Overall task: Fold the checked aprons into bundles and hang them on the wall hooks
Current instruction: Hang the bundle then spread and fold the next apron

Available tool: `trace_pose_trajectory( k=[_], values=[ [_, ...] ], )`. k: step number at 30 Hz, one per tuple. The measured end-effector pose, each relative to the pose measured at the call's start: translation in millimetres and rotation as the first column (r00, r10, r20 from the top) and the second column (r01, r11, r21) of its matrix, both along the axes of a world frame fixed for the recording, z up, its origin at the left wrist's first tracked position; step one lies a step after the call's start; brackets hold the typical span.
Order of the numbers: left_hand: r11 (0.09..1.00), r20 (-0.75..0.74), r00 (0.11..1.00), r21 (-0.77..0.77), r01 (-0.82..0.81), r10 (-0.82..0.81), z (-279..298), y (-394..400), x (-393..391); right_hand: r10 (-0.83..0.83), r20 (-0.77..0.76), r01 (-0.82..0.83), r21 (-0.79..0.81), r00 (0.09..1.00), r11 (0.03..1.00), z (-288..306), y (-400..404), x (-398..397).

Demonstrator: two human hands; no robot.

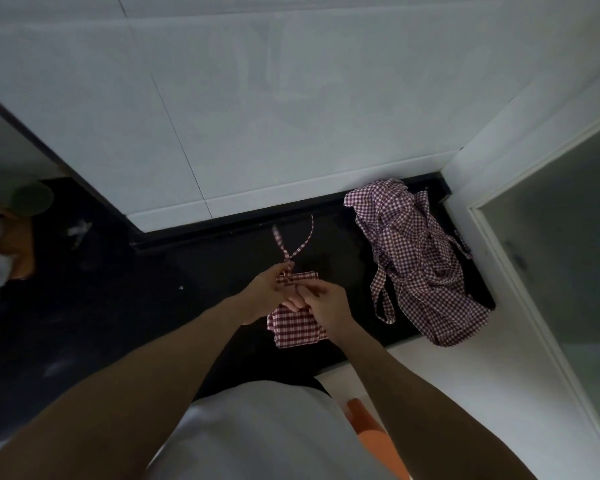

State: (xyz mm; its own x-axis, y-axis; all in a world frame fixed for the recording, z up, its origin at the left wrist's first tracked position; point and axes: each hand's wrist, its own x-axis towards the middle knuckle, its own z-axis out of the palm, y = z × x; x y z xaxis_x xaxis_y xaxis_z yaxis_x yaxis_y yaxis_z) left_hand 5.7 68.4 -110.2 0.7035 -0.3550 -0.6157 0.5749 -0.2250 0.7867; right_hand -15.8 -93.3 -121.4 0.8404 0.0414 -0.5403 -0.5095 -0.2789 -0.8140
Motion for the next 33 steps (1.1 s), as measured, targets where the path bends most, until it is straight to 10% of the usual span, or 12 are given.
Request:
trace_pose_trajectory(
  k=[6,16,22,33],
  values=[
    [0.952,0.150,0.958,0.224,0.208,-0.245,7,-5,4,0.062,-0.157,-0.048,0.096,0.986,0.994,11,-1,9],
    [0.931,0.241,0.968,0.365,-0.022,-0.072,0,-4,-2,-0.066,-0.273,0.064,-0.018,0.960,0.998,6,9,19],
    [0.848,0.546,0.765,0.530,0.001,-0.342,-10,-5,-12,-0.109,-0.281,0.074,-0.129,0.954,0.989,6,11,25],
    [0.640,0.451,0.614,0.759,0.118,-0.648,0,1,-8,-0.122,-0.330,0.118,-0.034,0.936,0.992,11,8,23]
  ],
)
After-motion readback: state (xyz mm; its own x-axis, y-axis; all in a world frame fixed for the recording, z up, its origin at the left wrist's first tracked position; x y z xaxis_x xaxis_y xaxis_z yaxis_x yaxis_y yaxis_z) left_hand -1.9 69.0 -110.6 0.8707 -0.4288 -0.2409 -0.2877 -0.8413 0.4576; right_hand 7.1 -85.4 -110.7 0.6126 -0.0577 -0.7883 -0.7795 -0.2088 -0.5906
